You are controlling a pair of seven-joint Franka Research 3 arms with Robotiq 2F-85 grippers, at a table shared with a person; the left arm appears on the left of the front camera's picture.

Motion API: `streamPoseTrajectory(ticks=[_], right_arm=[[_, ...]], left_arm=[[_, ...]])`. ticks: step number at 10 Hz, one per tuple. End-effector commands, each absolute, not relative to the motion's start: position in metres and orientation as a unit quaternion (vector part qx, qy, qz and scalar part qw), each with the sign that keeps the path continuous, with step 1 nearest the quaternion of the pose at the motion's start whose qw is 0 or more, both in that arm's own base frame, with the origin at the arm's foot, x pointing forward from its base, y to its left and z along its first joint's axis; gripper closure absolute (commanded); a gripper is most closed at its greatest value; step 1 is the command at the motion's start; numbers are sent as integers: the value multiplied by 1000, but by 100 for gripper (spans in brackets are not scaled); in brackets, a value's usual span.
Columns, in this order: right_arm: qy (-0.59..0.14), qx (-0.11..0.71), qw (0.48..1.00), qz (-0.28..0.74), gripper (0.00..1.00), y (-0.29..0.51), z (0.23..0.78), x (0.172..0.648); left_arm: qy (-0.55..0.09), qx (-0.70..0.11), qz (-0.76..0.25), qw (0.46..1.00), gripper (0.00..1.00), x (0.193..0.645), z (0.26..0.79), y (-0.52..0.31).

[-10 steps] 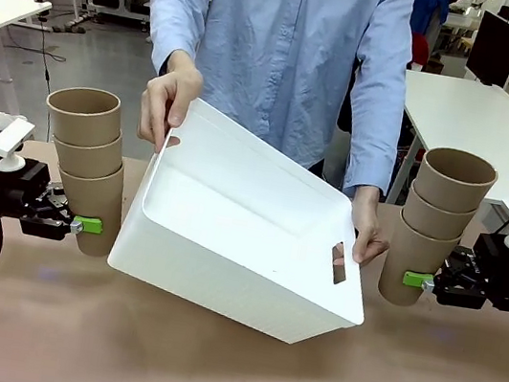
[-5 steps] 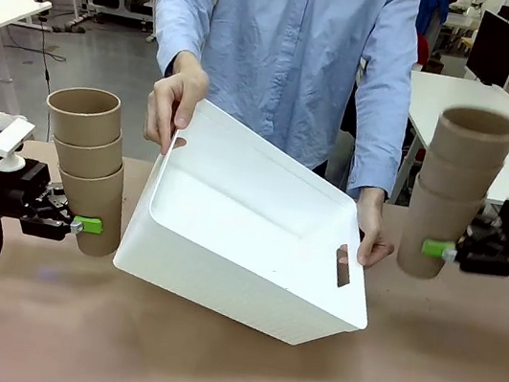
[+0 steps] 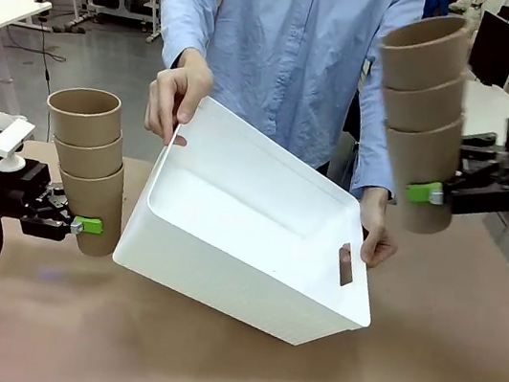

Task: Stack the cups and store them in the basket.
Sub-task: Place the stack of Reusable plastic cups into the Pantry Basket.

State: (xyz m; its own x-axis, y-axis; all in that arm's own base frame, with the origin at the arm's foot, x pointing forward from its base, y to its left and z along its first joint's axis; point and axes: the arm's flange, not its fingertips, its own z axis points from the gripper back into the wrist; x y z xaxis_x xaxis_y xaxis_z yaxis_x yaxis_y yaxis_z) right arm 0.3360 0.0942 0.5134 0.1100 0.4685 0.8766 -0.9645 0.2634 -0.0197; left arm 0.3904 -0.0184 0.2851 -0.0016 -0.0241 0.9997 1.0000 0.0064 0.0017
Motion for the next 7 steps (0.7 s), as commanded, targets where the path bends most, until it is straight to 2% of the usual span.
streamPoseTrajectory(ticks=[1,4,7], right_arm=[[-358,245,722,539,15,156,487,288],[-300,198,740,568,15,206,457,300],[-272,178,750,576,15,225,416,300]], left_arm=[[-501,-492,-506,501,16,389,289,-19],[-501,-492,-506,501,16,389,289,-19],[-501,-492,-506,501,16,389,289,-19]])
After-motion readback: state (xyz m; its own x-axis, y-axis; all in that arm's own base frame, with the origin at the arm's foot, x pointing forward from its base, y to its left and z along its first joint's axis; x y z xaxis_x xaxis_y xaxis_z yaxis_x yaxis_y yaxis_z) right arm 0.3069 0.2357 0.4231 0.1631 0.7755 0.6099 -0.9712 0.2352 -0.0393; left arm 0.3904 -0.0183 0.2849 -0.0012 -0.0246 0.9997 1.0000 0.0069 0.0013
